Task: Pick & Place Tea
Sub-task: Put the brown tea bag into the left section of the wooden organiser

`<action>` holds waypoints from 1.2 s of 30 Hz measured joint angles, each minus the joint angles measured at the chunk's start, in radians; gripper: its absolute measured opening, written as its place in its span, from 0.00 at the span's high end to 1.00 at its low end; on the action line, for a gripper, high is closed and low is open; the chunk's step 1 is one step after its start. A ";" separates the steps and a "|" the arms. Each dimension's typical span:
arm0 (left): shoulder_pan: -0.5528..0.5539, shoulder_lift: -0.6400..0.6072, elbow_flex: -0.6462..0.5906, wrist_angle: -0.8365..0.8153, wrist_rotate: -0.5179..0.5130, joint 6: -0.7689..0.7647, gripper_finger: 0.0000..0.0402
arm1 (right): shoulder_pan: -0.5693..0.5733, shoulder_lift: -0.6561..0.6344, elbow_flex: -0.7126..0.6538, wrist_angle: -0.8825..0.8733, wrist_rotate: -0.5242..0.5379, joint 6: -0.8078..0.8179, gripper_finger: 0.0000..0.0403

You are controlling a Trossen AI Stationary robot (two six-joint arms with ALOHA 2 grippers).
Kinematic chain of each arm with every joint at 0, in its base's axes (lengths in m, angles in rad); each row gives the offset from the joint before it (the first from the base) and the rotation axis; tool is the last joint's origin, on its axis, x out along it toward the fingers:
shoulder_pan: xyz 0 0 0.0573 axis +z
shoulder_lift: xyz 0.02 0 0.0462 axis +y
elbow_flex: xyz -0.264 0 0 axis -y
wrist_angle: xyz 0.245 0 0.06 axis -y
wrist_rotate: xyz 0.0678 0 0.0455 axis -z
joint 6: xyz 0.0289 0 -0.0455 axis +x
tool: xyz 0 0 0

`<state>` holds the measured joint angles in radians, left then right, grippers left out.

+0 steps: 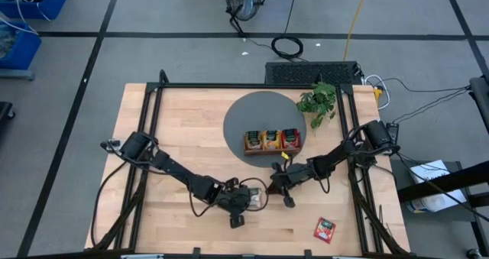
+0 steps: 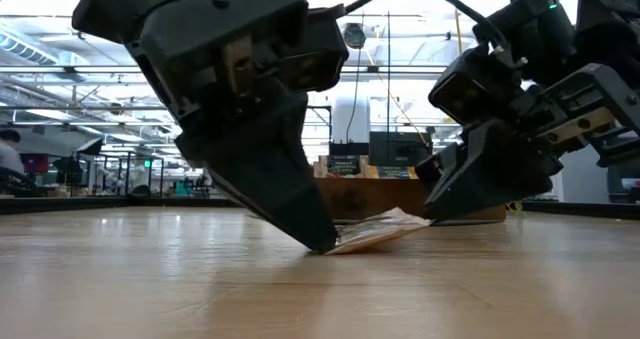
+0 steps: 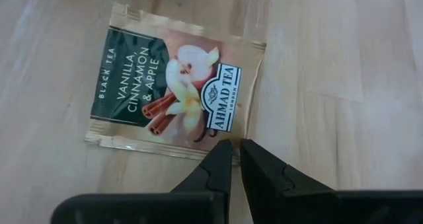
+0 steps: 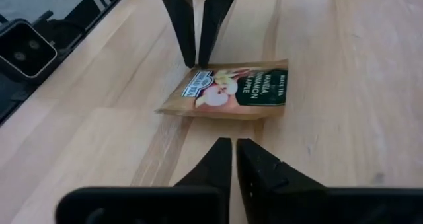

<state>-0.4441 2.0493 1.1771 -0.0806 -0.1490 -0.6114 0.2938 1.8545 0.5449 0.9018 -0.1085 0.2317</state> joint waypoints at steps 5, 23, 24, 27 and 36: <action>0.007 0.005 0.000 0.003 0.006 0.003 0.90 | 0.000 0.000 0.000 0.001 0.001 0.033 0.87; 0.016 0.018 -0.002 0.029 -0.083 0.055 0.90 | -0.028 -0.002 0.001 -0.052 0.005 0.206 0.54; 0.017 0.023 -0.002 0.033 -0.084 0.057 0.90 | -0.025 -0.002 0.001 -0.051 0.005 0.207 0.54; 0.029 0.052 -0.002 0.066 -0.085 0.059 0.90 | -0.023 -0.002 0.001 -0.049 0.007 0.220 0.55; 0.048 0.106 -0.001 0.180 -0.077 0.118 0.90 | -0.024 -0.002 0.001 -0.037 0.020 0.266 0.56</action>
<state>-0.3965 2.1555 1.1763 0.0998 -0.2261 -0.4937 0.2699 1.8523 0.5457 0.8647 -0.0889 0.4972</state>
